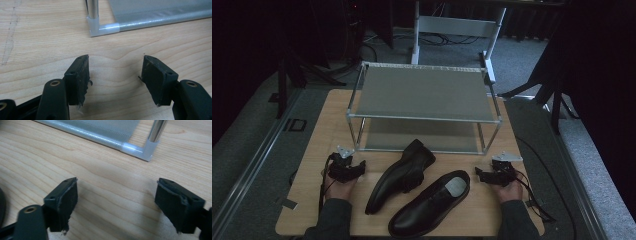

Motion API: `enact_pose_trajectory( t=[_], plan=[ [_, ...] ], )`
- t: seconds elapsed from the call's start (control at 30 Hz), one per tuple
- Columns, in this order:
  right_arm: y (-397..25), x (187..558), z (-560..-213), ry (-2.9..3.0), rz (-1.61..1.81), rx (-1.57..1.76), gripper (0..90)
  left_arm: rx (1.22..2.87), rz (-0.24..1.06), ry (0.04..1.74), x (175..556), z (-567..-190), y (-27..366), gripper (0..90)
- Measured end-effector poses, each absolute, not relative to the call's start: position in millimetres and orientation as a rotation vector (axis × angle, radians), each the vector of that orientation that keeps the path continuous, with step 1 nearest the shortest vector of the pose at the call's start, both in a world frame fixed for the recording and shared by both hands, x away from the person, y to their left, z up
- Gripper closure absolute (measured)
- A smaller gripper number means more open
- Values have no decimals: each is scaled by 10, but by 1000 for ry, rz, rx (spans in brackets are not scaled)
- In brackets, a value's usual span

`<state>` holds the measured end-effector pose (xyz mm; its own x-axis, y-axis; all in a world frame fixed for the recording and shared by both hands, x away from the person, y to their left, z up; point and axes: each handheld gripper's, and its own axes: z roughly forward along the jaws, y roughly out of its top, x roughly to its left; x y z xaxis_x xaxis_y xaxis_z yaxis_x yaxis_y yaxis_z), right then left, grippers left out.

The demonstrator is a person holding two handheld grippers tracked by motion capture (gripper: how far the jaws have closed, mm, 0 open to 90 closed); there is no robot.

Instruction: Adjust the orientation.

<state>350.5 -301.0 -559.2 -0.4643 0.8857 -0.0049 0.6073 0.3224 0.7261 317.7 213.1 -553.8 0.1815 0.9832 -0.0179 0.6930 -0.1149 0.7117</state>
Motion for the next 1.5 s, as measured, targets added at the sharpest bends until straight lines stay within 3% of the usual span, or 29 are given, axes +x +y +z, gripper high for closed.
enact_pose_trajectory(
  t=[0.03,0.13,0.17,0.2,0.27,0.5,0.93,1.17,1.5],
  plan=[
    [-3003,3476,-5553,2207,914,1336,294,1861,652,1566,3155,-5509,2137,403],
    [-3000,3463,-5538,2231,908,1322,304,1852,658,1566,3147,-5497,2143,405],
    [-3000,3463,-5538,2231,908,1322,340,1837,657,1568,3136,-5485,2164,405],
    [-3003,3443,-5522,2241,913,1314,433,1829,653,1572,3130,-5483,2176,407],
    [-3005,3412,-5491,2255,950,1314,481,1819,647,1583,3117,-5479,2203,408],
    [-2940,3216,-5220,2213,1044,1244,498,1820,631,1583,3119,-5469,2214,408],
    [-2677,2946,-4701,2209,1224,1072,446,1828,654,1560,3082,-5424,2188,408],
    [-2450,2925,-4714,2318,1212,992,435,1814,643,1543,3031,-5338,2185,409],
    [-2193,3028,-4866,2463,974,893,523,1805,668,1437,2820,-4991,2129,408]
  ],
)
